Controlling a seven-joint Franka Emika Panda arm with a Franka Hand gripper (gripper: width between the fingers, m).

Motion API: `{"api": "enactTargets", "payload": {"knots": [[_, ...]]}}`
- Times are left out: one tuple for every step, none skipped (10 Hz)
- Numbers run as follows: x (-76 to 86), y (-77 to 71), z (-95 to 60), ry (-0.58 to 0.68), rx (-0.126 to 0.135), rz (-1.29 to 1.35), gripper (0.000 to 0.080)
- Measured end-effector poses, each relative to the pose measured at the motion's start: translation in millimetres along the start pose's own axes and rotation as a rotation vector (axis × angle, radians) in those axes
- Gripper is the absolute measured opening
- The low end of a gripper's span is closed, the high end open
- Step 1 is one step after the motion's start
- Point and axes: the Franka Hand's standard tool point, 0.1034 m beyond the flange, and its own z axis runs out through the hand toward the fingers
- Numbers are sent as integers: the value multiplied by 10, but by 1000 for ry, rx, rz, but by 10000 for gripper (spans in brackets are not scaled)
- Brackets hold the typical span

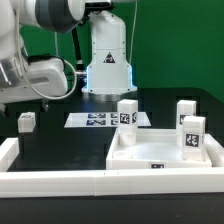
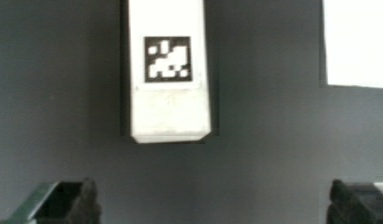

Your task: Assemble square table

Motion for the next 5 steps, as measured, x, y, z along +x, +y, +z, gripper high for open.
{"api": "enactTargets", "payload": {"knots": [[27, 17, 21, -27, -13, 0, 649], [-13, 88, 96, -61, -80, -3, 649], [-59, 113, 179, -73, -121, -10, 649], [-112, 93, 262, -110, -145, 11, 649], [-154, 81, 321, -147, -143, 4, 649]]}}
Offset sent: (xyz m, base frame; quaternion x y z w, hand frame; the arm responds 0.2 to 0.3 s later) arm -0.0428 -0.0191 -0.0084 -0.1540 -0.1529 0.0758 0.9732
